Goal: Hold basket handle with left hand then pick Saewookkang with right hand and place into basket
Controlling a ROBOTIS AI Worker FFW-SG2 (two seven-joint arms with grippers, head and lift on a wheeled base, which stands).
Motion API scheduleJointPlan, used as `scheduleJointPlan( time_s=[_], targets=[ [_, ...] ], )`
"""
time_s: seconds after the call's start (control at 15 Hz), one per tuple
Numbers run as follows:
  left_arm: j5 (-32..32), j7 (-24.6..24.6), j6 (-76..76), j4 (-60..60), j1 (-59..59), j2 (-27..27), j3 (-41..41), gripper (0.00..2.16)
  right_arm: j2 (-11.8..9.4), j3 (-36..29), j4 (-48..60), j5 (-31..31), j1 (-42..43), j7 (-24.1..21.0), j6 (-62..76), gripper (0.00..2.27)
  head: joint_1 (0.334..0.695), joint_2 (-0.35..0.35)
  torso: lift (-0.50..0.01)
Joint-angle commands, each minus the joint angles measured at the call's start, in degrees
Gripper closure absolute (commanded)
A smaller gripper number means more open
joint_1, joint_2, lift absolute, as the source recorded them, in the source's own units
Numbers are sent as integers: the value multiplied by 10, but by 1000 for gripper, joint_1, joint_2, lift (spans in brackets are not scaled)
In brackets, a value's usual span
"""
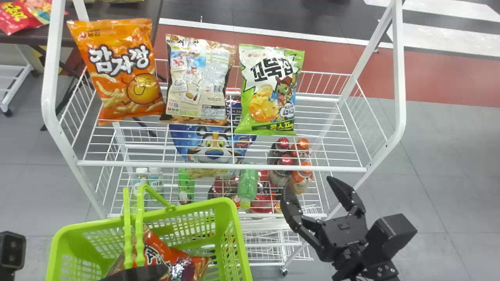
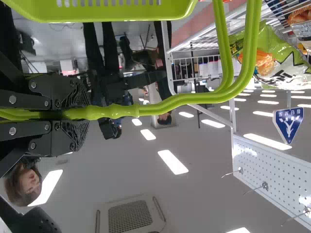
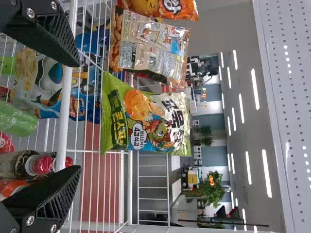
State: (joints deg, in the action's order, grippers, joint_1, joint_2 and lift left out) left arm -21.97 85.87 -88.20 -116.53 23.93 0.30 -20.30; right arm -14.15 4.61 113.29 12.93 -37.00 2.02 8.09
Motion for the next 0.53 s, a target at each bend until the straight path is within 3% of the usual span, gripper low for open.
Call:
scheduleJointPlan(
  time_s=[0.0,0.47],
  targets=[
    [0,0,-18,0,1,0,0,2152,0,1,0,1,-1,0,0,46,695,-187,-19],
    [0,0,-18,-4,5,0,2,2152,-1,2,4,1,-6,0,4,46,695,-187,-19]
  ],
)
